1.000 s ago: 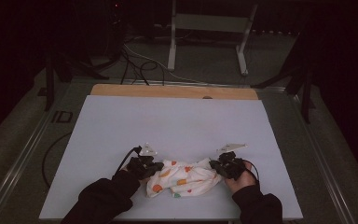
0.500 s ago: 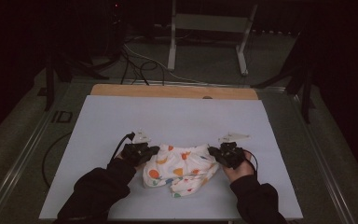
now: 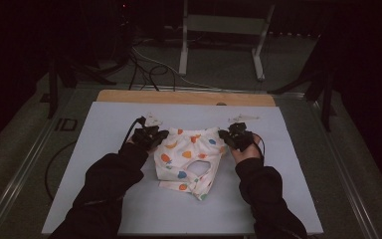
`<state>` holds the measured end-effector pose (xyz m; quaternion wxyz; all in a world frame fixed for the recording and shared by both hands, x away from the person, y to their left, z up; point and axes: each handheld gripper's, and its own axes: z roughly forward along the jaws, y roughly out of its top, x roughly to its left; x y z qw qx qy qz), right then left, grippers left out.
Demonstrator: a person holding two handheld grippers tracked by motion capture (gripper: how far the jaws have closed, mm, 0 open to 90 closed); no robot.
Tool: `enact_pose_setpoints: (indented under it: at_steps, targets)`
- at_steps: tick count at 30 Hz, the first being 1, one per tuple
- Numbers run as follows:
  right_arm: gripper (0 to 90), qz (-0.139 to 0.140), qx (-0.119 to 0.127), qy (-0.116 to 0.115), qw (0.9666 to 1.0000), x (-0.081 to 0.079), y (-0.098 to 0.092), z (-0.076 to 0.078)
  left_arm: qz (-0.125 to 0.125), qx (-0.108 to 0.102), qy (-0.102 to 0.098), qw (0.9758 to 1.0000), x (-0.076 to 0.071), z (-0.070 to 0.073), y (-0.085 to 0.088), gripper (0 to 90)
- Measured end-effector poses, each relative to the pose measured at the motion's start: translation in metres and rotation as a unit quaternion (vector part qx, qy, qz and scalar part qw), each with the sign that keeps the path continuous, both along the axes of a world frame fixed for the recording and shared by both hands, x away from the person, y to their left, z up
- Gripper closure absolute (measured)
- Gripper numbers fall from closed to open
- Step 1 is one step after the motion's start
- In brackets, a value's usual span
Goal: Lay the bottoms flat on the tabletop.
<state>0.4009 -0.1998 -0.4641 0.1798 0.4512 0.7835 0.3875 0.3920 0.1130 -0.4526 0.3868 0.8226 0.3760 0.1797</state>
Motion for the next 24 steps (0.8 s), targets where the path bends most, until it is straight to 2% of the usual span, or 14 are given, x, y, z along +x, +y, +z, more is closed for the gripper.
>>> enact_pose_setpoints:
  at_steps: [2,6,9,10,12,13,14,15,17,19,20,21,22,24]
  targets:
    - [88.0,-0.007,0.004,-0.001,1.0000,0.009,0.001,0.000,0.010,0.000,-0.005,0.9999,0.008,0.000,-0.001,89.9]
    - [87.0,-0.015,0.004,-0.002,0.9999,0.022,0.005,-0.001,0.030,0.001,-0.001,0.9996,0.022,-0.004,-0.002,89.3]
    - [85.1,-0.023,0.003,-0.003,0.9997,0.026,0.005,-0.003,0.027,0.006,0.003,0.9996,0.025,-0.006,-0.003,86.6]
    - [58.4,-0.038,0.005,0.013,0.9992,0.031,0.004,-0.008,0.028,0.013,0.025,0.9992,0.031,-0.014,-0.004,53.5]
    - [48.7,-0.043,0.010,0.018,0.9988,0.030,0.002,-0.010,0.032,0.008,0.023,0.9992,0.030,-0.016,-0.001,38.3]
    - [44.7,-0.044,0.008,0.018,0.9988,0.029,0.001,-0.011,0.036,0.002,0.026,0.9990,0.028,-0.016,0.001,34.4]
    - [44.2,-0.041,0.008,0.018,0.9990,0.028,0.000,-0.012,0.039,-0.003,0.028,0.9988,0.027,-0.016,0.003,28.0]
    - [40.8,-0.041,0.008,0.017,0.9990,0.027,-0.001,-0.012,0.038,-0.011,0.031,0.9987,0.025,-0.016,0.005,23.7]
    - [33.6,-0.036,0.013,0.022,0.9990,0.024,-0.003,-0.011,0.034,-0.022,0.039,0.9984,0.020,-0.016,0.007,21.6]
    - [26.4,-0.023,0.017,0.020,0.9994,0.019,-0.004,-0.009,0.016,-0.019,0.039,0.9989,0.013,-0.015,0.007,20.8]
    - [26.4,-0.023,0.017,0.020,0.9994,0.019,-0.004,-0.009,0.016,-0.019,0.039,0.9989,0.013,-0.015,0.007,20.7]
    - [26.4,-0.009,0.027,0.022,0.9994,0.016,-0.005,-0.008,0.016,-0.019,0.039,0.9989,0.013,-0.015,0.007,20.7]
    - [19.3,0.013,0.029,0.017,0.9993,0.010,-0.005,-0.005,-0.008,-0.024,0.040,0.9989,0.002,-0.014,0.008,19.8]
    - [18.3,0.017,0.026,0.014,0.9994,0.008,-0.004,-0.003,-0.013,-0.024,0.038,0.9989,-0.002,-0.014,0.009,19.8]
